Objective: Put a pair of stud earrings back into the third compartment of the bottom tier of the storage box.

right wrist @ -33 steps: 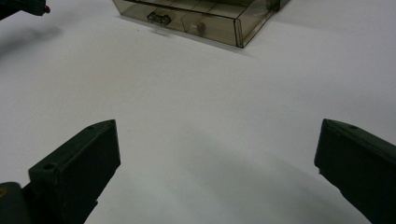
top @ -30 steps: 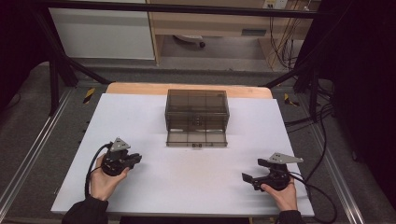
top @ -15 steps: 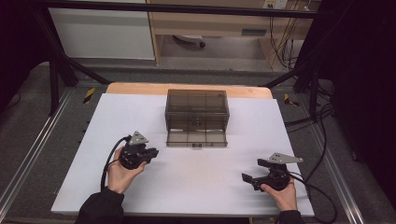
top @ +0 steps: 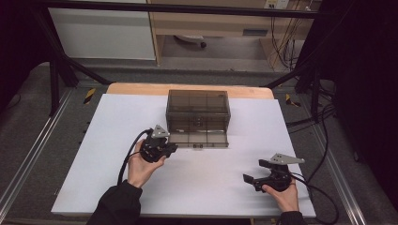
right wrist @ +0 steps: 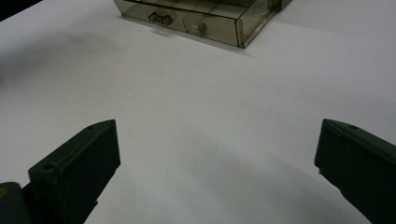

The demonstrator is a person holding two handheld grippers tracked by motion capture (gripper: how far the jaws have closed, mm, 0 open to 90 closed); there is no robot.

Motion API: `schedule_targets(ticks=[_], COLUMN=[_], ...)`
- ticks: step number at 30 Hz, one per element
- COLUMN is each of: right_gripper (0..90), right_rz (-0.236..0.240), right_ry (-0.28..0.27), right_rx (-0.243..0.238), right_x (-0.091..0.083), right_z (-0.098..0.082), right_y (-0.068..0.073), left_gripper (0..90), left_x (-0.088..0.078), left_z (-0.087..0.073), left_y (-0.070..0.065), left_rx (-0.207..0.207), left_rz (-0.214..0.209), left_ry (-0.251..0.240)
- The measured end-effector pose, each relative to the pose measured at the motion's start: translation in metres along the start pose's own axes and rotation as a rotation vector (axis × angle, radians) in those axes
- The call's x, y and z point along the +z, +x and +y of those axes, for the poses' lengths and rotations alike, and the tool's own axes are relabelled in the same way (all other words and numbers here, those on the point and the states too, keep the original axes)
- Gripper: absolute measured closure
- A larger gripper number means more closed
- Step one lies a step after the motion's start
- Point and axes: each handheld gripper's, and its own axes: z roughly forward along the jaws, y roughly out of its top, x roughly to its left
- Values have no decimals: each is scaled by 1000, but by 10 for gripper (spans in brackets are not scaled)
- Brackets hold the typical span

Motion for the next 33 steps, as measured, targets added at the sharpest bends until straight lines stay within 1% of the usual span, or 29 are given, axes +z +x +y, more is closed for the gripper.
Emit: schedule_targets(ticks=[4,5,8,9,10,13,14,15,16,17,18,19,20,21,22,25,28,29,30,33], right_gripper=[7,7,7,7,7,7,7,7,7,7,7,7,7,7,7,7,7,7,7,7], right_rz=[0,0,2,2,1,4,4,4,5,5,4,4,5,5,5,6,6,6,6,7], right_ry=[0,0,1,1,1,1,-2,-2,-2,-2,-1,-1,0,0,-2,-4,-2,-2,-2,-5], right_rx=[-3,-3,-3,-3,-3,-1,1,1,1,1,1,1,-2,-2,1,3,1,1,0,3], right_x=[0,0,0,0,0,-1,-1,-1,-1,-1,-1,-1,-1,-1,-1,-1,-1,-1,-1,-1], right_z=[0,0,0,0,0,0,0,0,0,0,0,0,0,0,0,0,0,0,0,0], right_y=[0,0,0,0,0,0,0,0,0,0,0,0,0,0,0,0,0,0,0,0], left_gripper=[819,819,819,819,819,819,819,820,819,819,819,819,819,819,819,819,819,819,819,819], left_x=[8,8,18,18,23,28,32,32,36,36,41,41,45,45,50,54,63,63,68,73], left_z=[9,9,19,19,24,29,33,33,37,37,41,41,45,45,49,52,59,59,62,64], left_y=[-5,-5,-9,-9,-11,-13,-15,-15,-15,-15,-17,-17,-19,-19,-21,-23,-27,-27,-29,-31], left_rx=[4,4,7,7,14,19,20,20,16,16,20,20,22,22,24,23,31,31,33,31], left_rz=[-12,-12,-15,-15,-18,-17,-17,-17,-19,-19,-17,-17,-17,-17,-18,-20,-20,-20,-19,-23], left_ry=[-1,-1,0,0,5,10,11,11,8,8,15,15,16,16,17,12,21,21,23,20])
